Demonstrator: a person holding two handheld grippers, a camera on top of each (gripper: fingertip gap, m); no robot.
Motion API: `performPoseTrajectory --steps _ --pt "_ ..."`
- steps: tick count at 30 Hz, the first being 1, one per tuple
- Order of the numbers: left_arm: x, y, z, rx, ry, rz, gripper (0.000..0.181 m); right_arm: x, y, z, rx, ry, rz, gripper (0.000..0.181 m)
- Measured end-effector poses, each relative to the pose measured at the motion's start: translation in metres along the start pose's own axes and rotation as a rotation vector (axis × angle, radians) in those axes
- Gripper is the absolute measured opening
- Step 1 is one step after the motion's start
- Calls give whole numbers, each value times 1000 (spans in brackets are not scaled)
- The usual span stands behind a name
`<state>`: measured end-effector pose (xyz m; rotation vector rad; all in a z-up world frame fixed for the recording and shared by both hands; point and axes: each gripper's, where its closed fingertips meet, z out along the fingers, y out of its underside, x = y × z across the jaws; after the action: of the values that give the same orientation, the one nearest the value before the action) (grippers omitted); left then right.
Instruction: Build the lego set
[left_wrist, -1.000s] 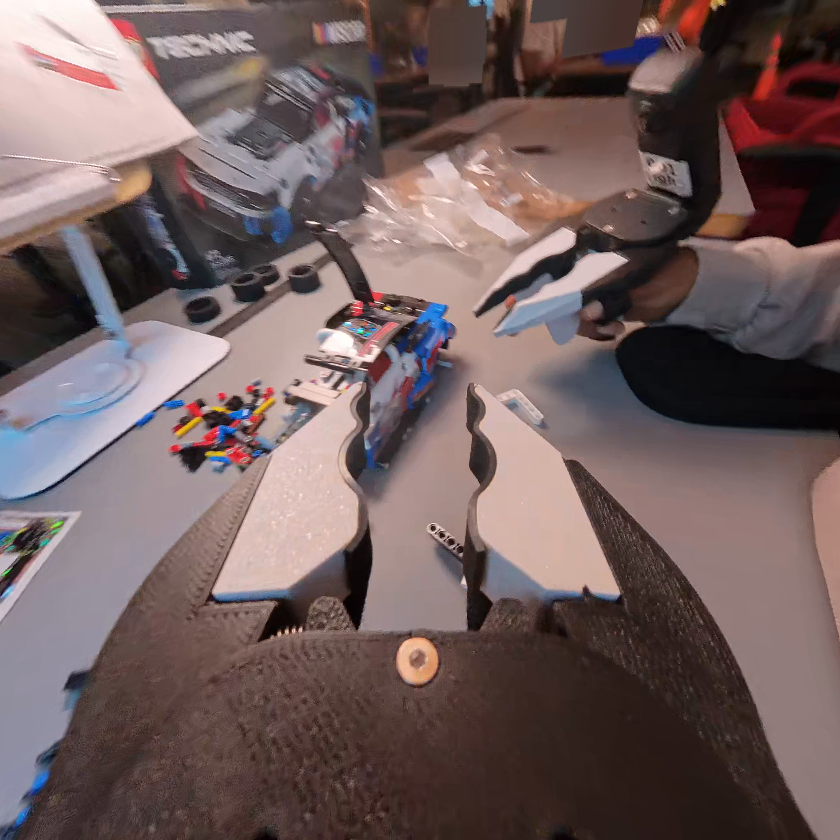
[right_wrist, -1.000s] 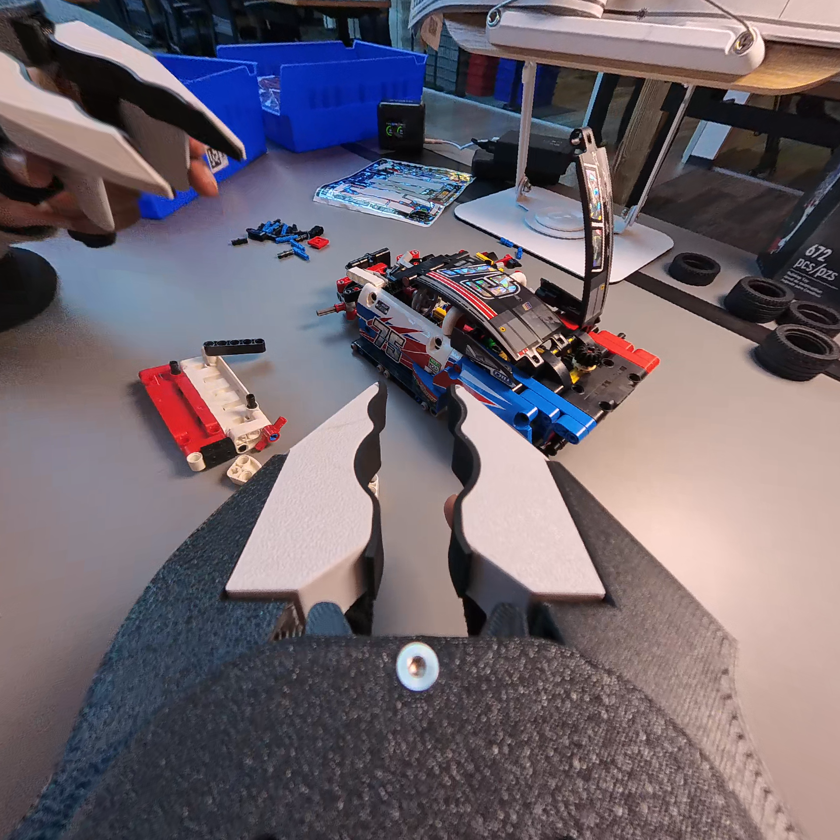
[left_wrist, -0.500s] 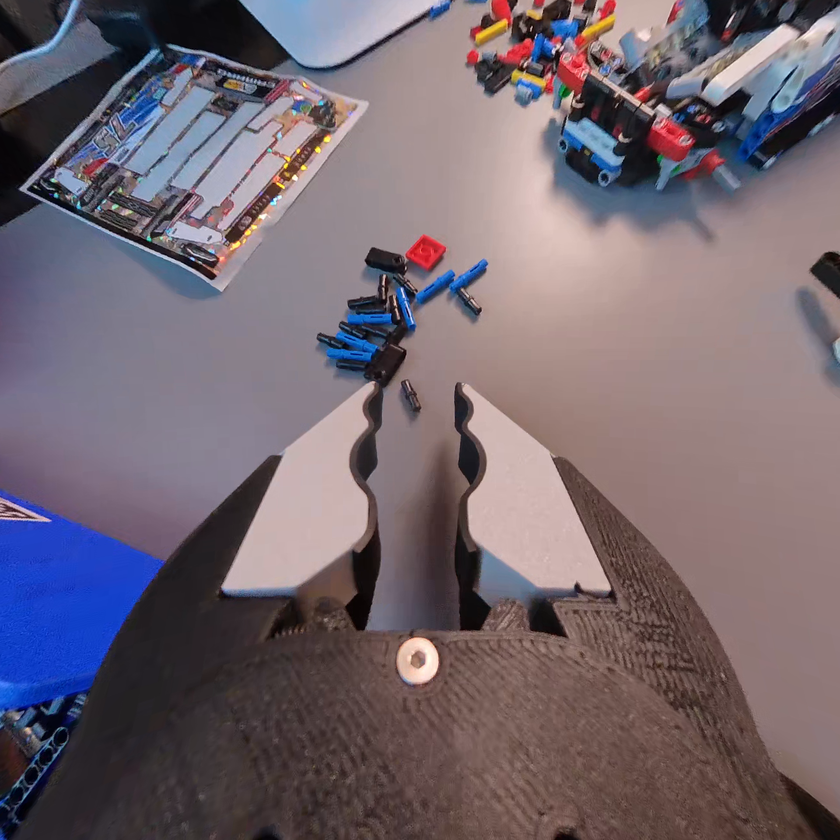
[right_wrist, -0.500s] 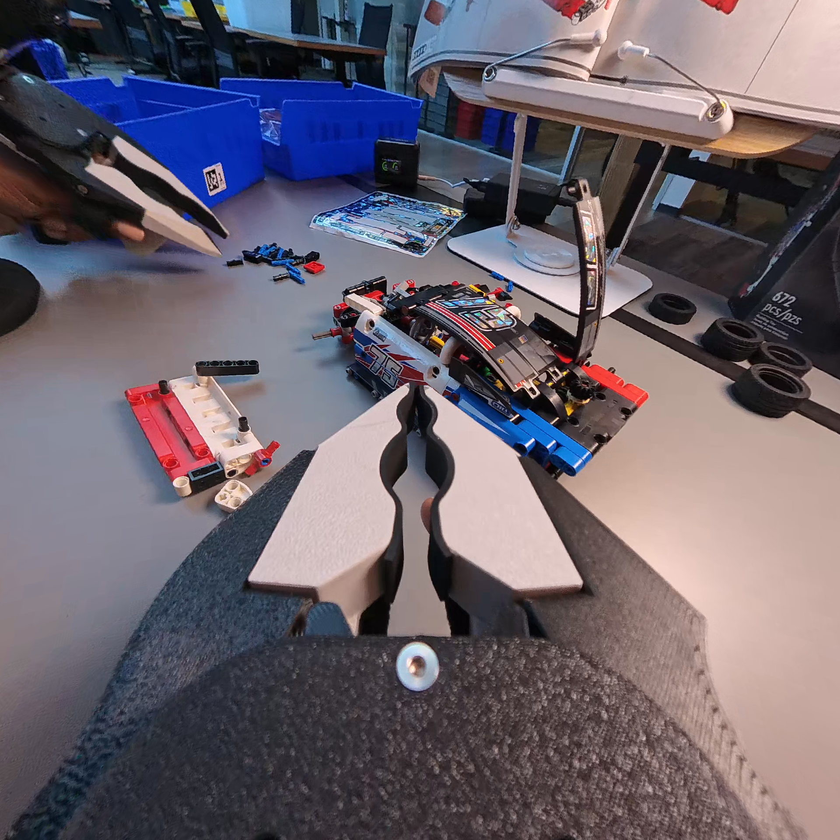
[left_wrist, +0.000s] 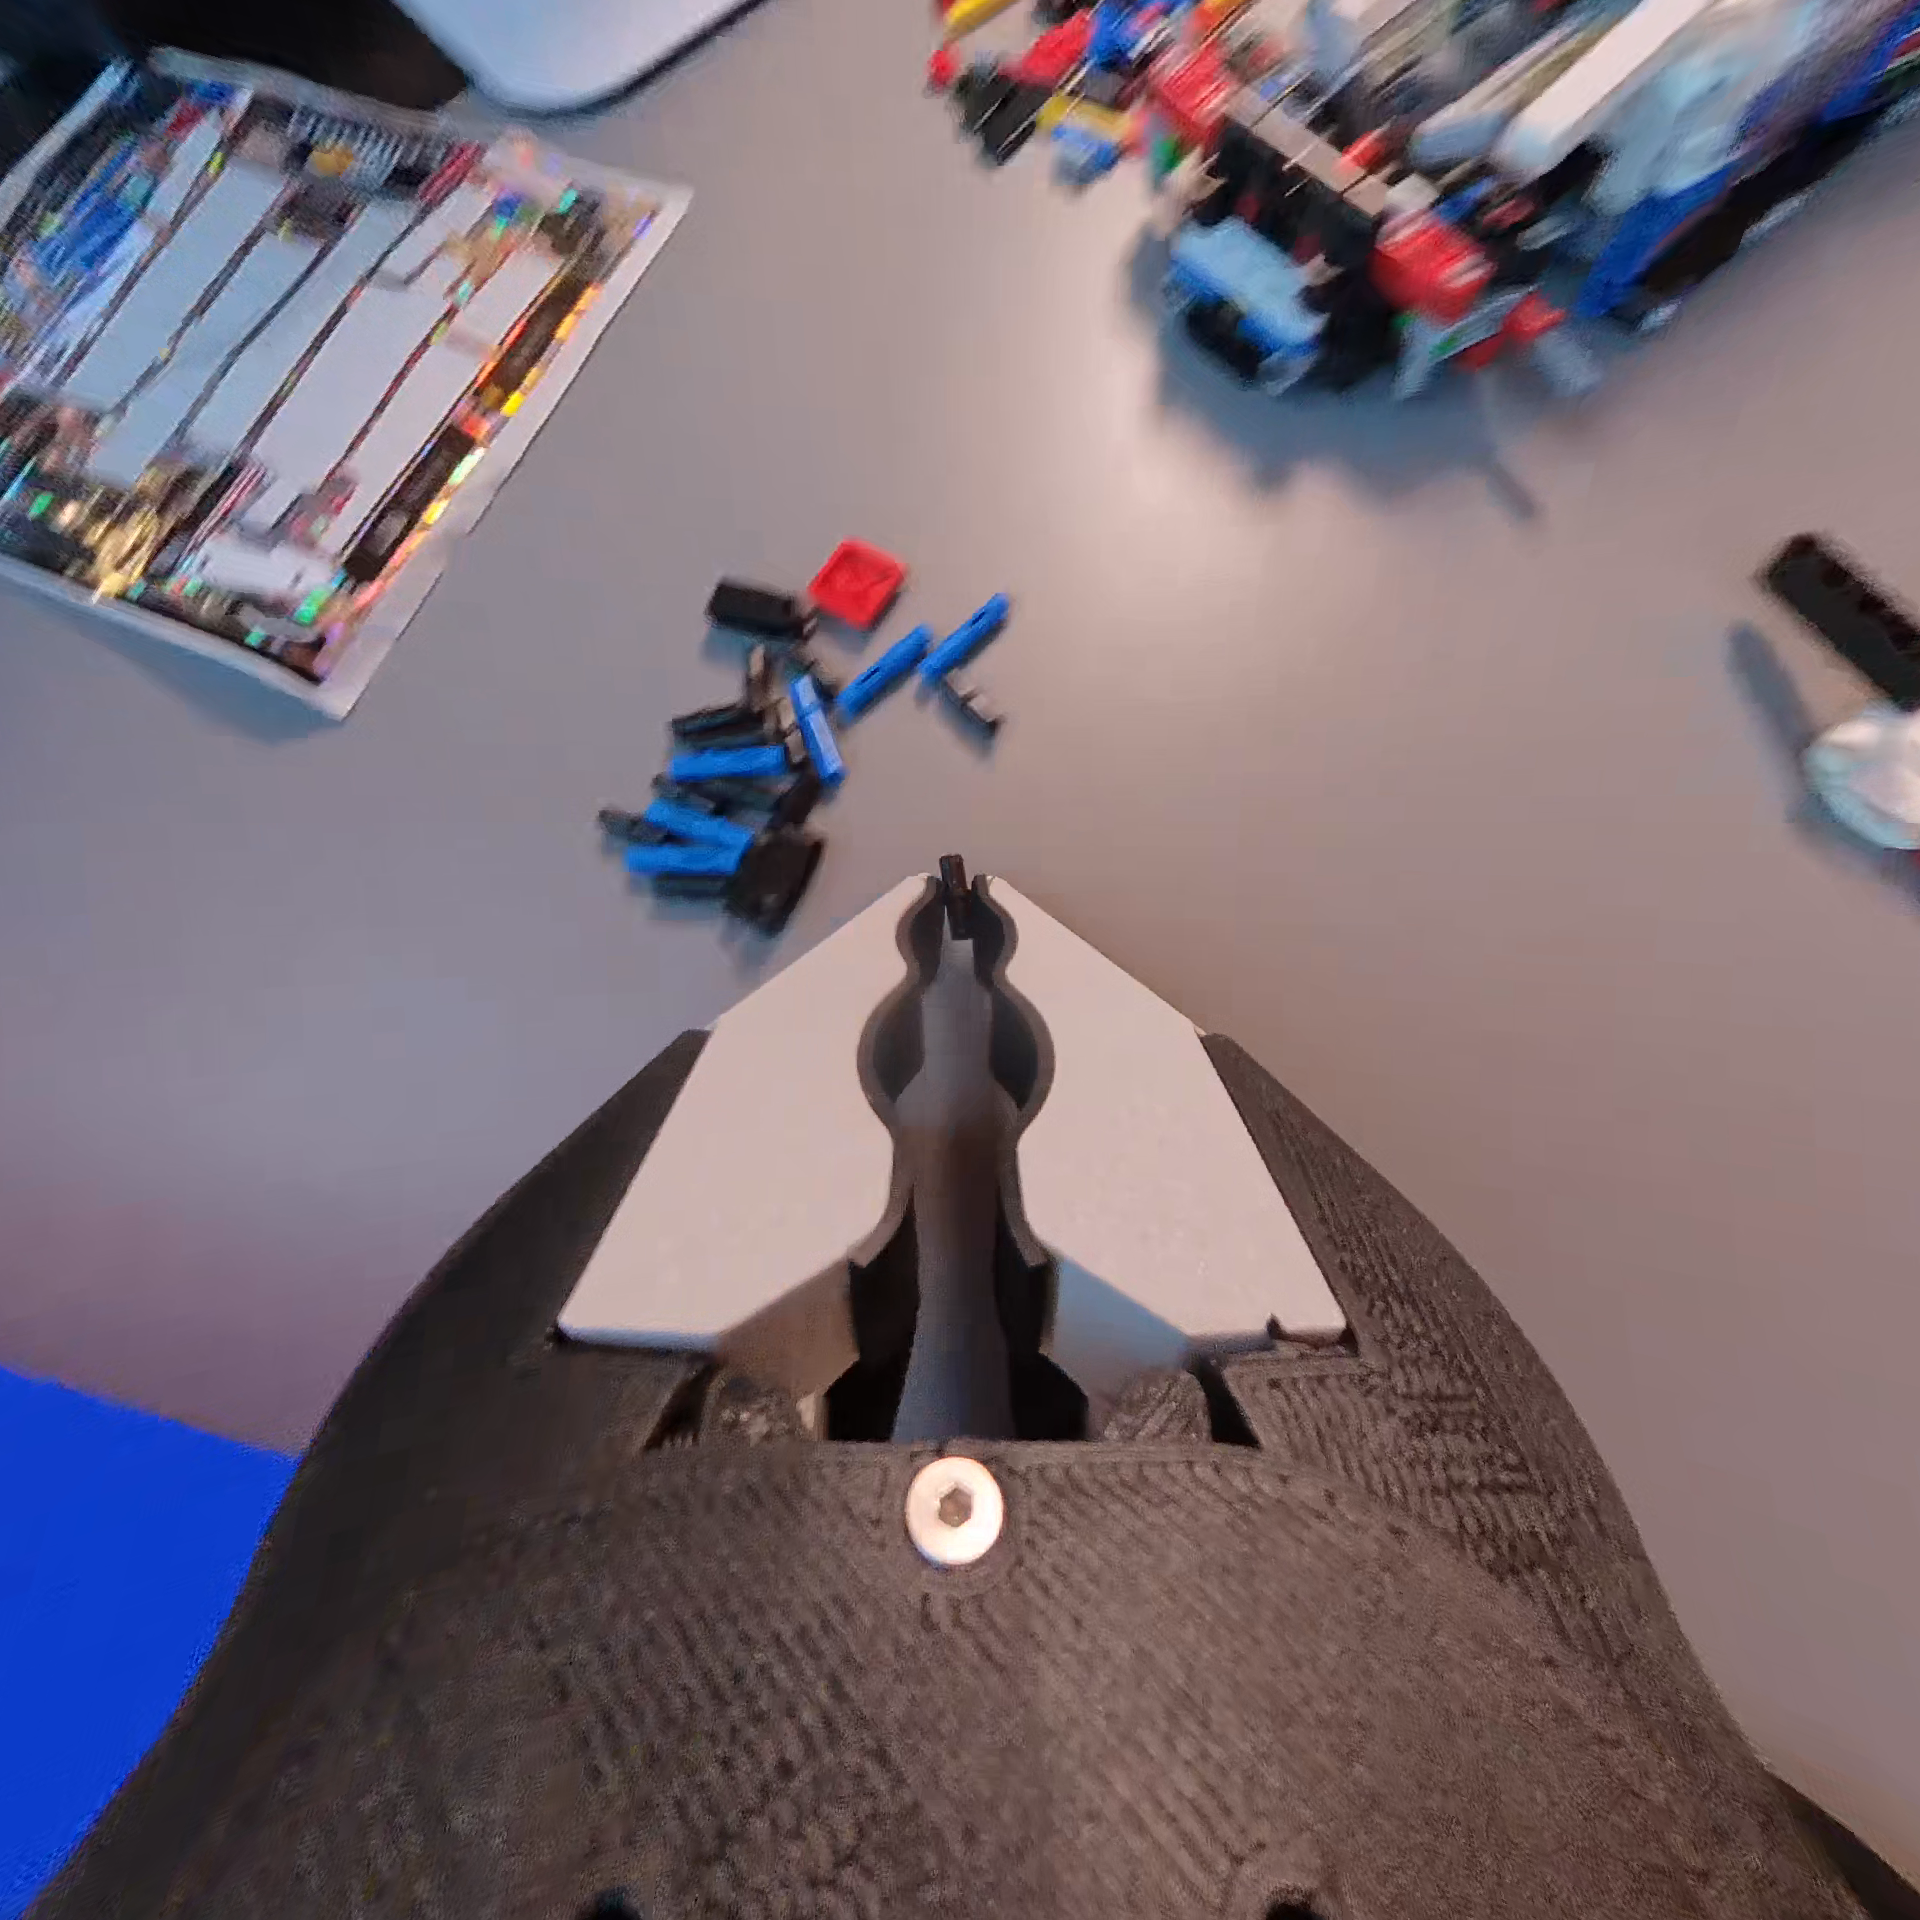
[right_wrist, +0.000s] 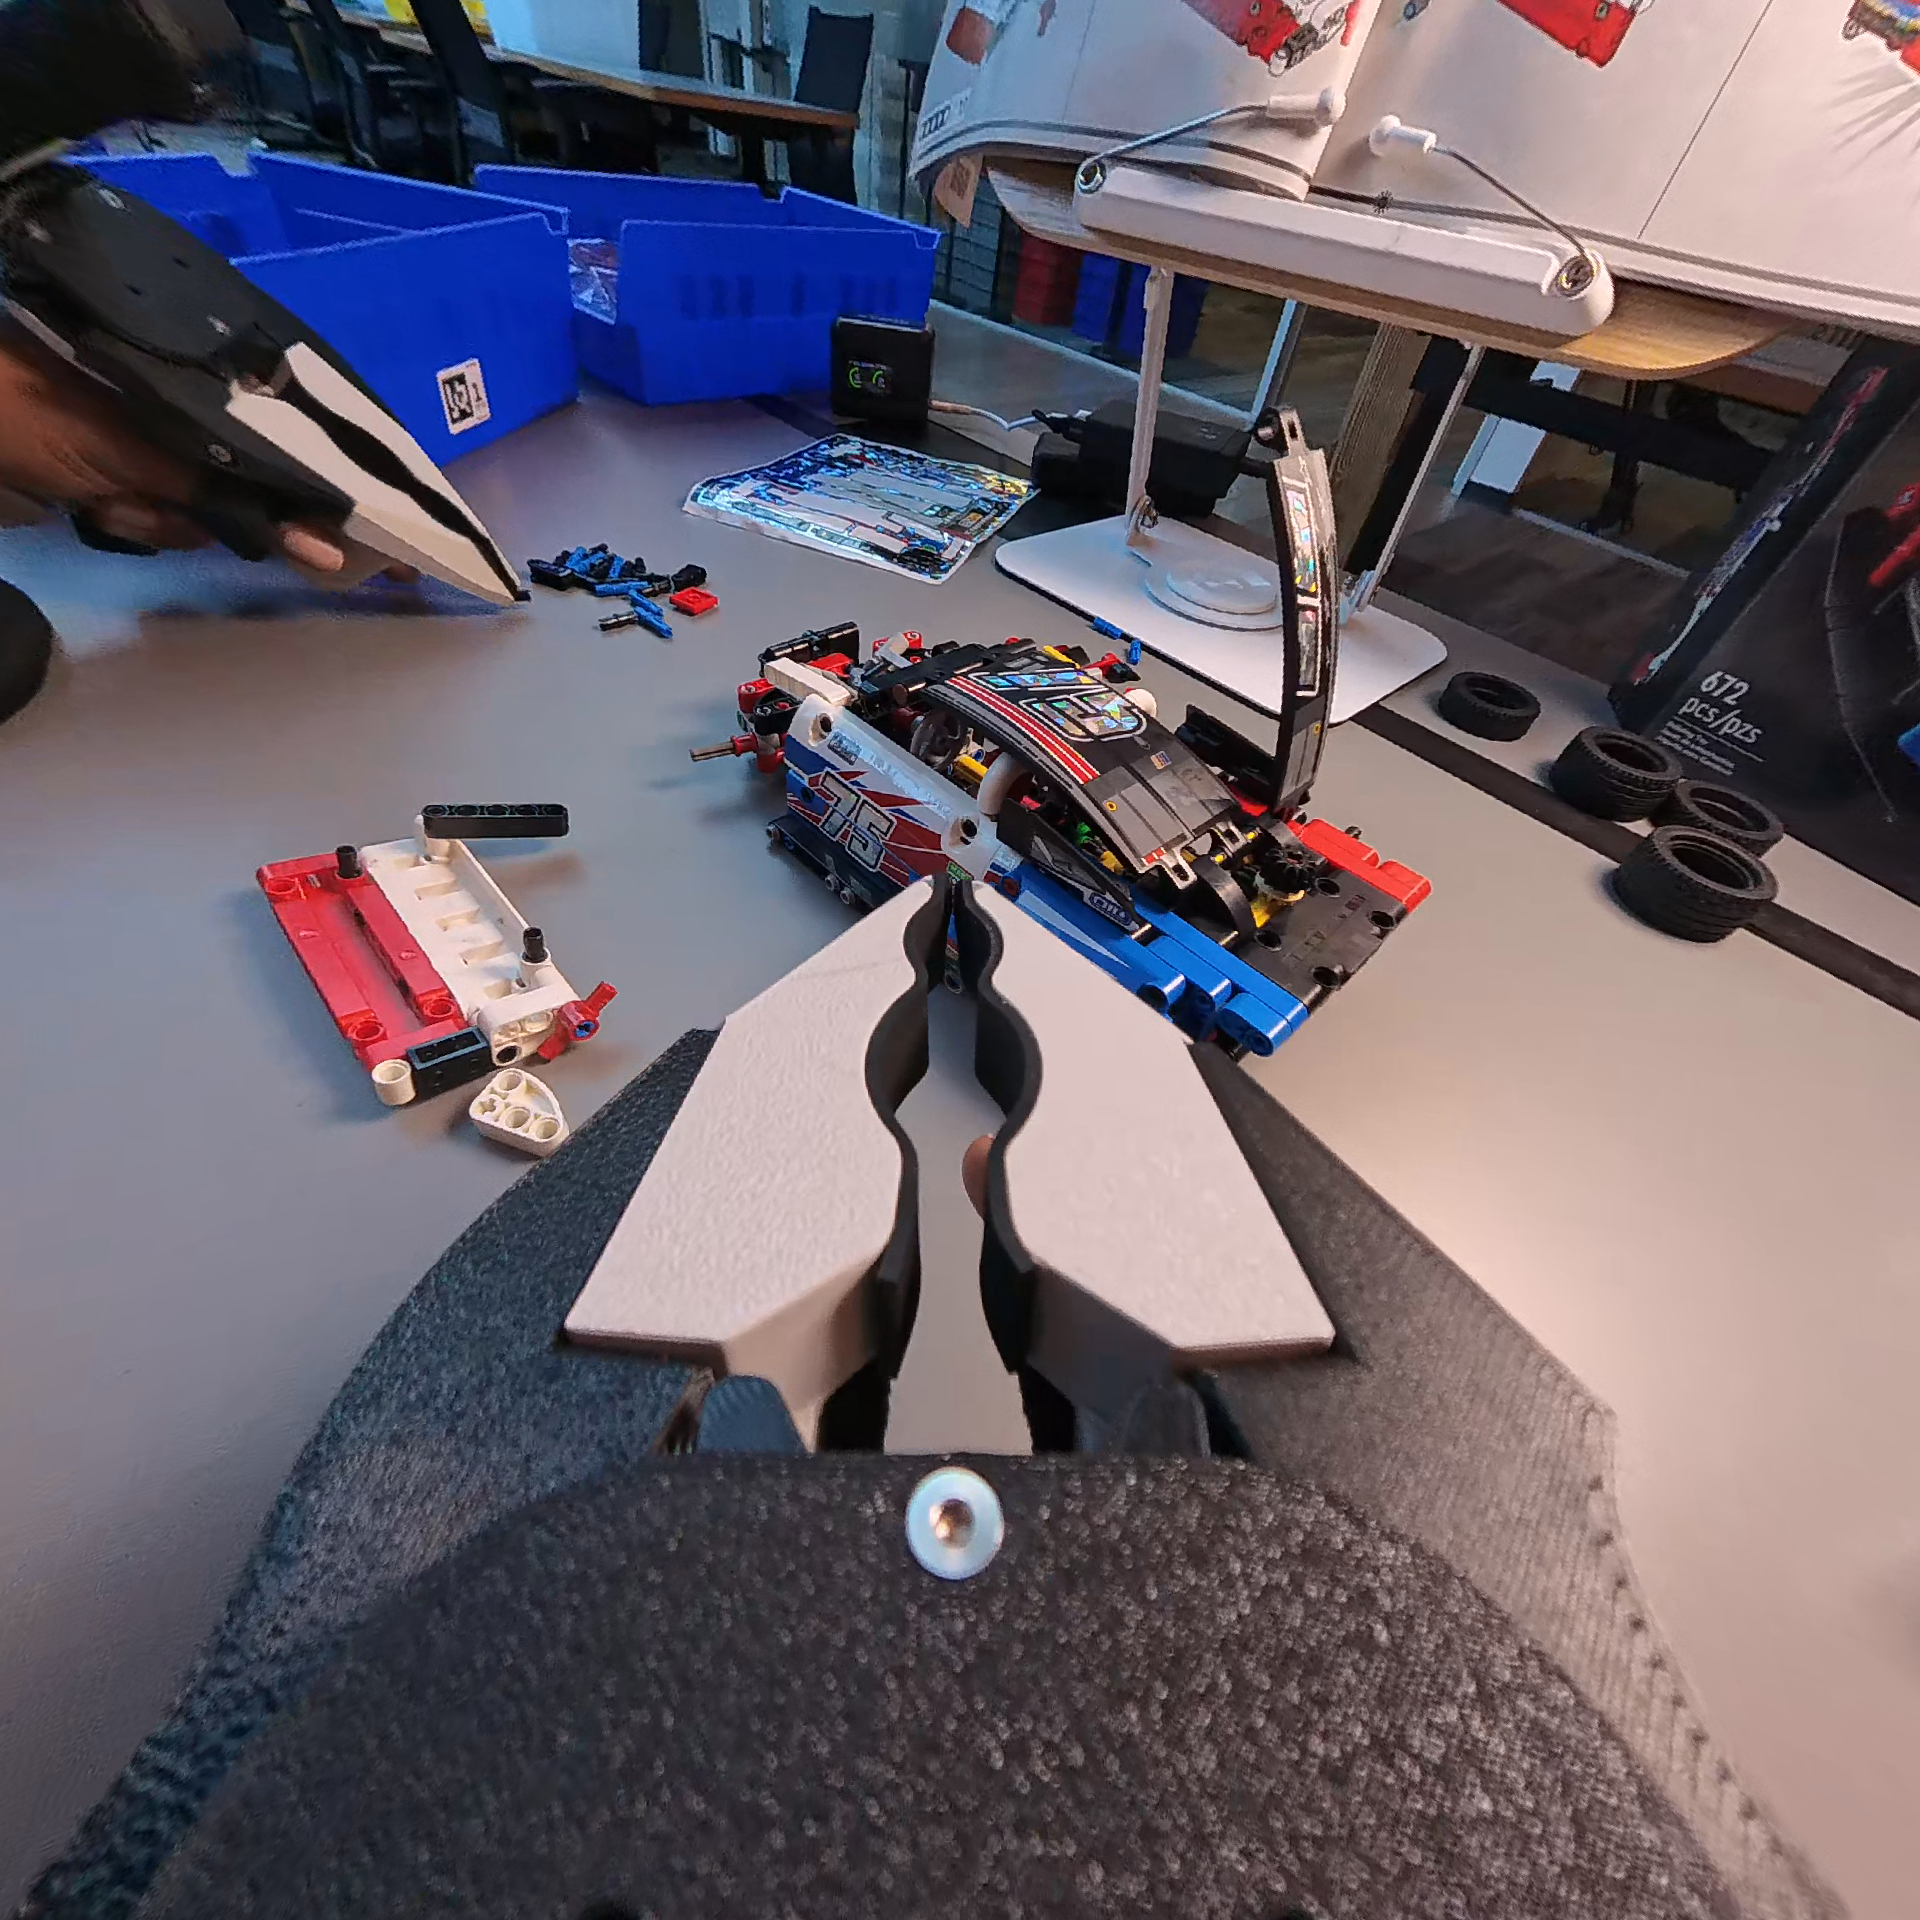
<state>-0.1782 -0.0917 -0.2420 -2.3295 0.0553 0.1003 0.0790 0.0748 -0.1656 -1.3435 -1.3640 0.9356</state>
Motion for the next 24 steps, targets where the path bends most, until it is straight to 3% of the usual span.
performPoseTrajectory --steps 1,4,6,8,11,13,19,24 --pt "18 -13 -4 76 76 27 3 -1 -1 -1 4 -1 -4 0" --pt "88 -63 -30 303 332 99 3 -1 -1 -2 4 1 -12 0" --pt "144 -79 -44 361 514 184 2 -2 2 -2 -9 -14 -3 0" --pt "190 -75 -44 335 607 309 2 -9 6 0 -32 -58 5 1" --pt "231 -52 -33 246 686 414 3 -28 14 1 -70 -151 -39 5" --pt "246 -37 -27 189 731 432 3 -49 22 0 -117 -247 -86 7" --pt "255 -18 -14 120 680 558 3 -97 49 -3 -316 -493 -232 12" --pt "253 -17 -12 131 646 586 4 -105 57 4 -437 -534 -319 17"
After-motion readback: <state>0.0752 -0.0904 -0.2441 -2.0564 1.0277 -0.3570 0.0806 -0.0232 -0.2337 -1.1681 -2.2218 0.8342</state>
